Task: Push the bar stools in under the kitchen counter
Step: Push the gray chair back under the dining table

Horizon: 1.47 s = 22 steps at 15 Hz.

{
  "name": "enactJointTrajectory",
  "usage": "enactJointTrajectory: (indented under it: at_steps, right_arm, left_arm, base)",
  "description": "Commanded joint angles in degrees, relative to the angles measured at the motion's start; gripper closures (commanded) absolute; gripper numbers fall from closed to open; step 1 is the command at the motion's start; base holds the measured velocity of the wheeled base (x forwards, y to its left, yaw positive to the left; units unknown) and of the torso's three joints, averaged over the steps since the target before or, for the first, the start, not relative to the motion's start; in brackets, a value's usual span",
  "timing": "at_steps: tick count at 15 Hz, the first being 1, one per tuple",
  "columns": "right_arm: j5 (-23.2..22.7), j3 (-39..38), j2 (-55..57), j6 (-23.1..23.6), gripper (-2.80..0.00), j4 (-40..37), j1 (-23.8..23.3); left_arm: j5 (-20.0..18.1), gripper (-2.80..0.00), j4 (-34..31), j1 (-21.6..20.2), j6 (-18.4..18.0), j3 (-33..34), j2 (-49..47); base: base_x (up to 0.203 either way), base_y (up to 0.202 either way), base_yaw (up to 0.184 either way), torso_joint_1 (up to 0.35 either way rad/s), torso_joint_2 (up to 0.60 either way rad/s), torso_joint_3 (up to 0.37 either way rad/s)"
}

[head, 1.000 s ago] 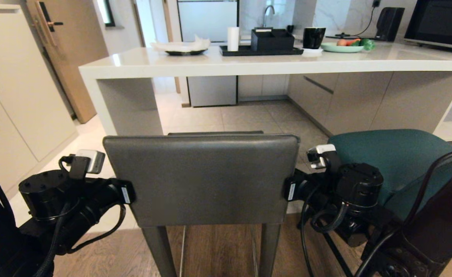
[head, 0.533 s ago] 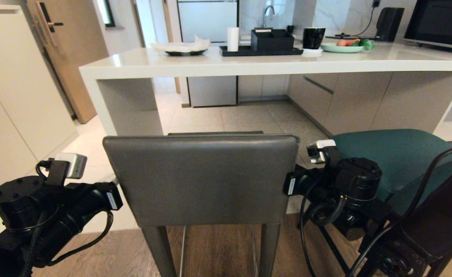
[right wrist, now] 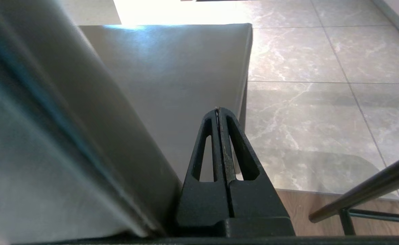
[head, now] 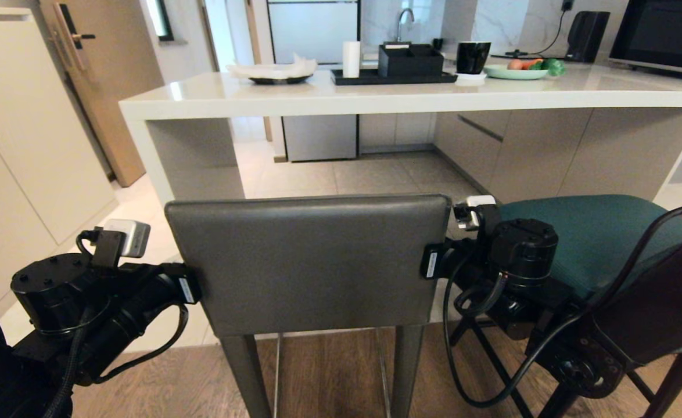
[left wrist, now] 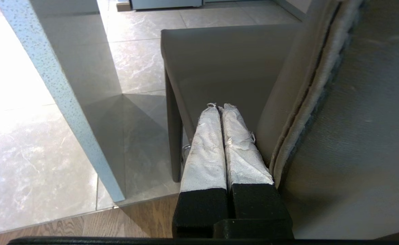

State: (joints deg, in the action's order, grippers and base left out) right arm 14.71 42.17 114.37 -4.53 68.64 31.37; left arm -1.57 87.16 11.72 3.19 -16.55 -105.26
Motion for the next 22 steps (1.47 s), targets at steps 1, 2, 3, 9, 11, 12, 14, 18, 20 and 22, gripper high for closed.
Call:
enactJointTrajectory:
  at_steps: [1,2,3,9,11,12,14,18,20,22]
  right_arm:
    - [0.0,0.7,0.4,-0.1,0.0,0.3,-0.2]
    - [0.0,0.2,0.1,-0.1,0.0,0.3,-0.1]
    - [0.1,-0.6,-0.2,-0.1,0.0,0.5,0.0]
    - [0.8,-2.0,-0.4,-0.2,0.0,0.9,0.2]
    - [0.8,-2.5,0.1,-0.3,0.0,1.1,0.1]
    - [0.8,-2.6,0.2,-0.3,0.0,1.4,0.1]
    - [0.8,-2.5,0.3,-0.2,0.0,1.5,0.1]
    - [0.7,-2.3,0.3,-0.1,0.0,1.5,0.2]
    - [0.7,-2.3,0.3,-0.1,0.0,1.5,0.2]
    - [0.7,-2.3,0.3,-0.1,0.0,1.5,0.2]
  left_arm:
    - [-0.1,0.0,0.5,0.3,0.1,-0.3,-0.3]
    - [-0.1,0.0,0.5,0.1,0.1,-0.2,-0.3]
    - [0.1,0.0,0.5,0.1,0.1,-0.3,-0.2]
    - [0.8,0.0,0.5,0.0,-0.4,0.3,-1.5]
    - [0.8,0.0,0.5,0.3,-0.8,-0.1,-1.5]
    - [0.8,0.0,0.5,0.3,-0.9,0.0,-1.5]
    - [0.8,0.0,0.5,0.2,-0.9,0.2,-1.6]
    - [0.8,0.0,0.5,0.2,-0.9,0.1,-1.7]
    - [0.8,0.0,0.5,0.2,-0.9,0.1,-1.6]
    - [0.8,0.0,0.5,0.2,-0.9,0.1,-1.6]
  base:
    - [0.0,0.0,0.0,0.0,0.0,0.0]
    - [0.0,0.0,0.0,0.0,0.0,0.0]
    - [0.0,0.0,0.0,0.0,0.0,0.0]
    - [0.0,0.0,0.0,0.0,0.0,0.0]
    - [0.0,0.0,0.0,0.0,0.0,0.0]
    - [0.0,0.0,0.0,0.0,0.0,0.0]
    - [0.0,0.0,0.0,0.0,0.0,0.0]
    - [0.122,0.0,0.002,-0.001,0.0,0.006]
    - [0.194,0.0,0.004,0.008,0.0,0.001]
    - [0.187,0.0,0.002,0.003,0.0,-0.001]
